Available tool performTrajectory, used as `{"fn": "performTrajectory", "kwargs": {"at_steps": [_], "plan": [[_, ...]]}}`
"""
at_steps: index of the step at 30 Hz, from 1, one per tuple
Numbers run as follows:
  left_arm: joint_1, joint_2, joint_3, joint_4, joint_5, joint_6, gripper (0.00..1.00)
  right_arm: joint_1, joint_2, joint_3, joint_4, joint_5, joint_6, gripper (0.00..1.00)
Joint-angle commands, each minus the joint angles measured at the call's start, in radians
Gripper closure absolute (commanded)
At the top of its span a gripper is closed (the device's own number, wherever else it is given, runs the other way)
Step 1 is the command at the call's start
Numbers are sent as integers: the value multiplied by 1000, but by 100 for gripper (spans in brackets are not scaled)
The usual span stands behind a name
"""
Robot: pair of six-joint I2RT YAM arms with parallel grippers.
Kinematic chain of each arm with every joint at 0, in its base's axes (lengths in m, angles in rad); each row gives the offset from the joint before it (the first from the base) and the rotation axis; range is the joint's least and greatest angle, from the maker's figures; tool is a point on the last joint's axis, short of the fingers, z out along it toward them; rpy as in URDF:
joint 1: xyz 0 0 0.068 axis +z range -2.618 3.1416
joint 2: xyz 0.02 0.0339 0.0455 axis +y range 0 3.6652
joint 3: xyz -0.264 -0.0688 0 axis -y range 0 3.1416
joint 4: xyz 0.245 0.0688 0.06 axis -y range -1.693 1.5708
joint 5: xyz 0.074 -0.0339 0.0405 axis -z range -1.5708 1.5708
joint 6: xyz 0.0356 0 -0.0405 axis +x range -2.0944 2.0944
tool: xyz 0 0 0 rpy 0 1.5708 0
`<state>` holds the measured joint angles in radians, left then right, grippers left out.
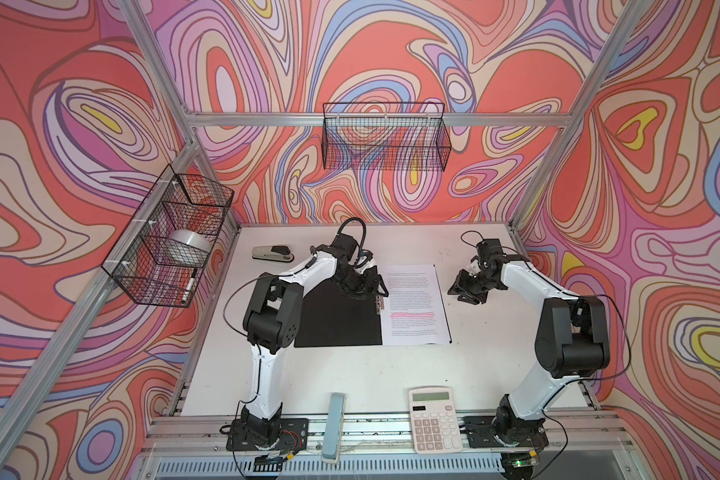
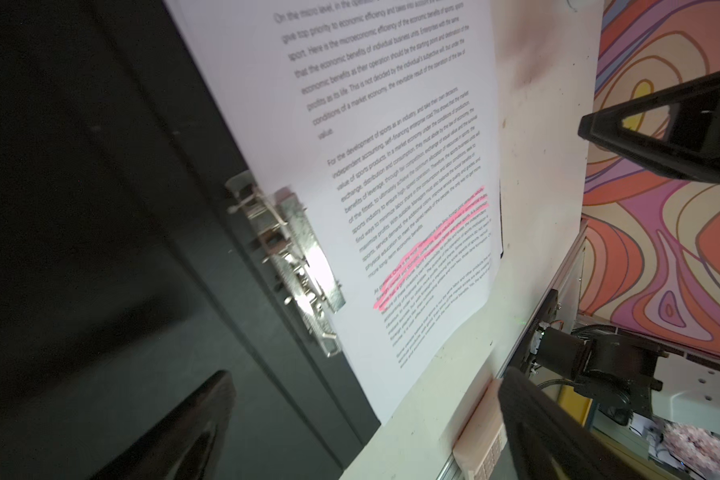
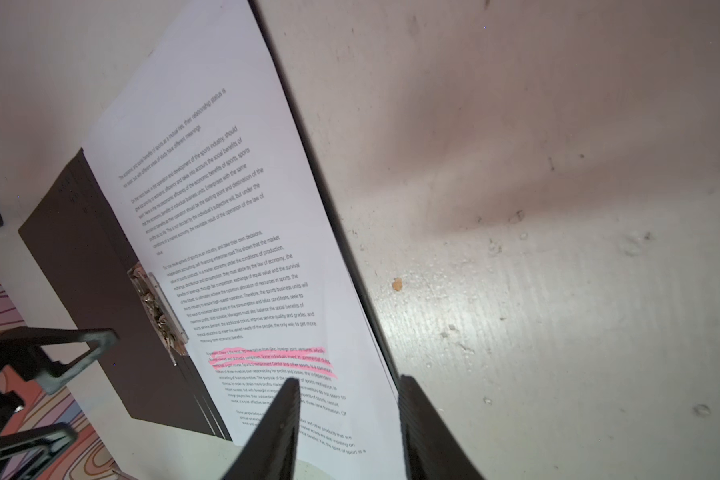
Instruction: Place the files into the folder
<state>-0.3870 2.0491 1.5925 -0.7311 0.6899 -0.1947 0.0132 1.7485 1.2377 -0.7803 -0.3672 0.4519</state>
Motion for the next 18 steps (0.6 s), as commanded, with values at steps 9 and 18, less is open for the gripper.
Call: {"fn": "performTrajectory", "kwargs": {"at_steps": [9, 18], "plan": [[245, -146, -126, -154, -230, 132, 0, -36, 78, -29, 68, -19, -25, 55], [341, -135, -196, -127, -255, 188, 0, -39, 101, -33, 76, -28, -60, 56]]}}
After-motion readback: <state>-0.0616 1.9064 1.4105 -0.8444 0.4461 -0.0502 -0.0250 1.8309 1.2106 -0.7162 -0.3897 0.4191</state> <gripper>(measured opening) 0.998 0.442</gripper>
